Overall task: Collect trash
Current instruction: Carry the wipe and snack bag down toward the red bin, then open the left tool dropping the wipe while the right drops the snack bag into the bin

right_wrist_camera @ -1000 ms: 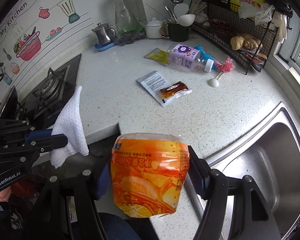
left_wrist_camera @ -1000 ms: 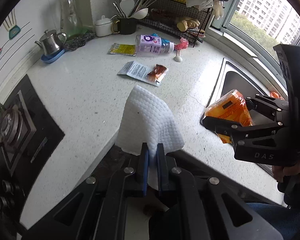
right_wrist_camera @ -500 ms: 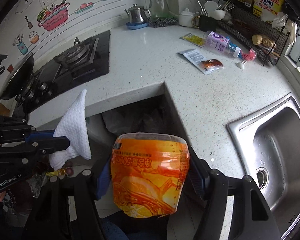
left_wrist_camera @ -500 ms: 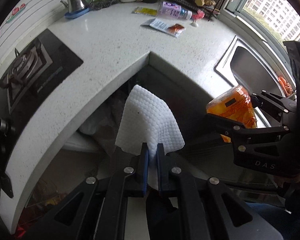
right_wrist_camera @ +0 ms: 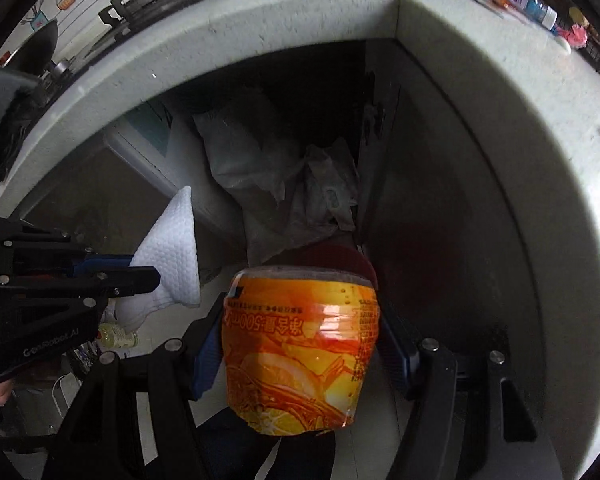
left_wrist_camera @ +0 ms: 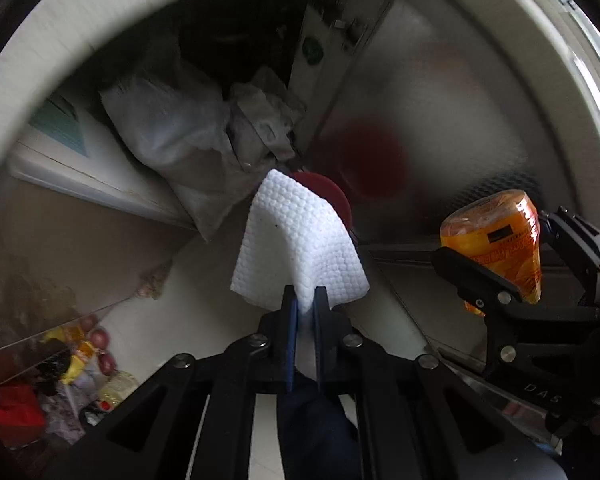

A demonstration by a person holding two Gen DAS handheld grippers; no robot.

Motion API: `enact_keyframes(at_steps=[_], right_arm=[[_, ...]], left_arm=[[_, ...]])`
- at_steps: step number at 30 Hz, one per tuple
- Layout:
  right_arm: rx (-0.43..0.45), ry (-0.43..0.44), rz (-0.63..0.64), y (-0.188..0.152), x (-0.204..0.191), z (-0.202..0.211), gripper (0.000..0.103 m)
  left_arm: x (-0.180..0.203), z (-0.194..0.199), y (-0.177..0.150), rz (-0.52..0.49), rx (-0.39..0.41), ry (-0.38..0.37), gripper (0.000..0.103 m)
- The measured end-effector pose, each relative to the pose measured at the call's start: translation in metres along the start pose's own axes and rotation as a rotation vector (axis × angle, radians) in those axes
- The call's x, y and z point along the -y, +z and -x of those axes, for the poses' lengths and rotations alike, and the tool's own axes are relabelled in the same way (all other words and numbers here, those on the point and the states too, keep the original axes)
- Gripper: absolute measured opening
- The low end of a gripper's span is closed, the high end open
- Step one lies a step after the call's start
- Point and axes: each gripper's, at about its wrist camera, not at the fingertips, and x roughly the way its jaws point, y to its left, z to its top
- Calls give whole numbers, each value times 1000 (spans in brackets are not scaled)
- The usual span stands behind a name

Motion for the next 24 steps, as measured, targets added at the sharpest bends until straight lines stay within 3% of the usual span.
enact_keyframes(at_steps=[13,20,24], right_arm=[[-62,-51,-51,-14,43,-183,65],[-63,-65,-79,-31,63,-222,65],[-81,-69,-125,-42,70,-225,65]], left_arm=[[-14,-170,21,-38,-32,9,6],[-15,-229,30,-16,-51,-23,6],[-9,-238,37,-60,-30,-1,7]])
